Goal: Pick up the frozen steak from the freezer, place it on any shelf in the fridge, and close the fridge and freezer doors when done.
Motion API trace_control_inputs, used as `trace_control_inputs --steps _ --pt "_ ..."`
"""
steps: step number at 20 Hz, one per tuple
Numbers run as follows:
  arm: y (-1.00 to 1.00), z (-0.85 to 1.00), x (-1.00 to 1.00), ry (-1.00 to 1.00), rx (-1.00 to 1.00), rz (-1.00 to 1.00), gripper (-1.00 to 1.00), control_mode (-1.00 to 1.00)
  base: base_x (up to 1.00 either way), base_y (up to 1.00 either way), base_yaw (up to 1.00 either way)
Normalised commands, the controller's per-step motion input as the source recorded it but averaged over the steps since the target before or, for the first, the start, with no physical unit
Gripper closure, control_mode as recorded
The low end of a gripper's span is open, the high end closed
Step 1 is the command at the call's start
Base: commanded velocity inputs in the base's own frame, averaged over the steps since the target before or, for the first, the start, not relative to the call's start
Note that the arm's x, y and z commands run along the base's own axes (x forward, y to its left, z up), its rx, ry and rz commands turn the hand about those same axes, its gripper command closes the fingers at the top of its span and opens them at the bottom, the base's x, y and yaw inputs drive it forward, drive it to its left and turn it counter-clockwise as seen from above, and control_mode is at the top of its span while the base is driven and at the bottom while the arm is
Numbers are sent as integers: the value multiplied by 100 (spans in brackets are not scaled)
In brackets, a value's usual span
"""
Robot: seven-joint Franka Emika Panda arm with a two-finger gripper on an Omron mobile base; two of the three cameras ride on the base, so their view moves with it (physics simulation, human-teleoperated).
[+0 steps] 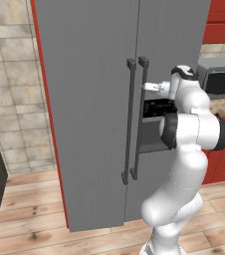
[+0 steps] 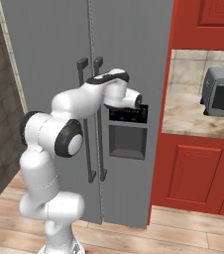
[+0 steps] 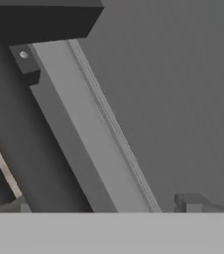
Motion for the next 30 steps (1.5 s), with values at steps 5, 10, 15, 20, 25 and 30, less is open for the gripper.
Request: trace_control_inputs --steps 5,10,15,20,25,30 --pt "44 37 14 -6 0 -2 -100 -100 0 0 0" --pt "65 25 40 -6 -7 -9 -100 -100 0 0 0" --pt "55 6 62 0 -13 -23 -100 -100 0 0 0" --pt "54 0 51 -2 -9 -30 -100 -100 0 0 0" --pt "17 12 26 0 4 -5 -100 -100 0 0 0" --pt "35 3 51 0 0 -5 -100 -100 0 0 0"
